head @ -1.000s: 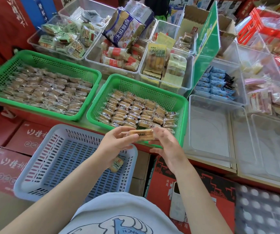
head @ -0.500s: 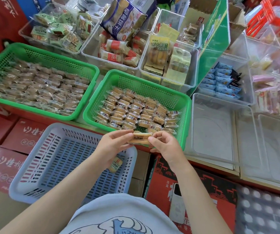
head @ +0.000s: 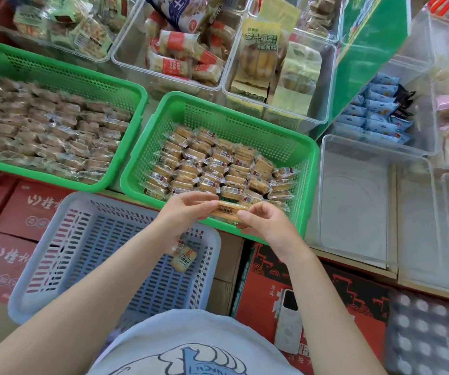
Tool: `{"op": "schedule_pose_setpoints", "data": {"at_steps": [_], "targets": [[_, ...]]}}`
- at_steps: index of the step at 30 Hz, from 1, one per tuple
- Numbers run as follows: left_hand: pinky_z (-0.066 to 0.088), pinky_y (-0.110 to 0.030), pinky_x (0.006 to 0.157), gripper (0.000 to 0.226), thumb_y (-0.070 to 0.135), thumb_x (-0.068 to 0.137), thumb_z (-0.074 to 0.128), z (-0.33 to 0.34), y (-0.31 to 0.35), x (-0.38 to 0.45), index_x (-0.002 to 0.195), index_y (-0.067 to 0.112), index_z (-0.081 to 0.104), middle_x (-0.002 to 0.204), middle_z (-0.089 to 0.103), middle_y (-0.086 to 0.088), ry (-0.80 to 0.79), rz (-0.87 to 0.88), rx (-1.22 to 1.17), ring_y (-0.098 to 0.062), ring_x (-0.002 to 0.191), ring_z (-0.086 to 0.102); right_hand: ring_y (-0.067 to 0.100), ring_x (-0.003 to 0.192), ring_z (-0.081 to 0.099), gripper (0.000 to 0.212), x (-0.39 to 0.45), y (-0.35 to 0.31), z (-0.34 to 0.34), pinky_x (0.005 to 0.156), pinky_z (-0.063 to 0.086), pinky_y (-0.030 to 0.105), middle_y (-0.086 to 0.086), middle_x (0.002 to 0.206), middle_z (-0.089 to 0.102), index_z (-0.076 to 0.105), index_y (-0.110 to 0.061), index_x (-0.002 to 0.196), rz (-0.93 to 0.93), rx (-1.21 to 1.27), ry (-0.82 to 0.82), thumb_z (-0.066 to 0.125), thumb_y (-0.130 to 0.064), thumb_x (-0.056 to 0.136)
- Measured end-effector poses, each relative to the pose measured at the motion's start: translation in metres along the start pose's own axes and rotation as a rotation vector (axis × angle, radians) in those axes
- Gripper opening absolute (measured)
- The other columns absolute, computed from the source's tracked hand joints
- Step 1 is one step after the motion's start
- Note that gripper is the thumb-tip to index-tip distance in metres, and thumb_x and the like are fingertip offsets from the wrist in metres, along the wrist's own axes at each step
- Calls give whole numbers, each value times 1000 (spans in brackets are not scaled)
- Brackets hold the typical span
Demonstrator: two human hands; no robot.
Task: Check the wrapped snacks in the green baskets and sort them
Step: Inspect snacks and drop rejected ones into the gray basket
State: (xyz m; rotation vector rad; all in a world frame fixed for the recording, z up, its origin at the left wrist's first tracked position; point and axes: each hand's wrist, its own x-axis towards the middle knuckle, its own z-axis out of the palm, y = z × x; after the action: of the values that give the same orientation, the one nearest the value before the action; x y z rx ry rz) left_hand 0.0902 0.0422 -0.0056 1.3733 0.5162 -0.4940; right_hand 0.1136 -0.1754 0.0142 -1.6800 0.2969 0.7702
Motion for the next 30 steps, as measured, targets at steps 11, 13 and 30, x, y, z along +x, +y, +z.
{"op": "schedule_pose_setpoints", "data": {"at_steps": [11, 13, 30], "targets": [[-4, -50, 126, 65, 68, 101, 17, -19, -30, 45, 155, 36, 36, 167, 21, 7, -44, 315, 1521, -15, 156, 7, 21, 72, 58, 34, 39, 5, 8, 61, 44, 33, 9, 87, 67, 56, -12, 85, 8, -485, 333, 71, -43, 85], [-4, -51, 125, 73, 70, 97, 5, -18, -34, 44, 154, 36, 36, 167, 22, 6, -24, 337, 1549, -16, 156, 7, 18, 69, 47, 34, 40, 2, 25, 53, 31, 27, 5, 87, 58, 49, -13, 81, -76, -692, 401, 67, -41, 88], [-3, -52, 125, 71, 63, 102, 15, -8, -35, 46, 158, 24, 31, 169, 16, 5, 72, 270, 1606, -16, 157, 3, 28, 101, 58, 44, 58, -6, 62, 67, 36, 31, 9, 111, 57, 55, -12, 115, -46, -1130, 426, 56, -51, 95]]}}
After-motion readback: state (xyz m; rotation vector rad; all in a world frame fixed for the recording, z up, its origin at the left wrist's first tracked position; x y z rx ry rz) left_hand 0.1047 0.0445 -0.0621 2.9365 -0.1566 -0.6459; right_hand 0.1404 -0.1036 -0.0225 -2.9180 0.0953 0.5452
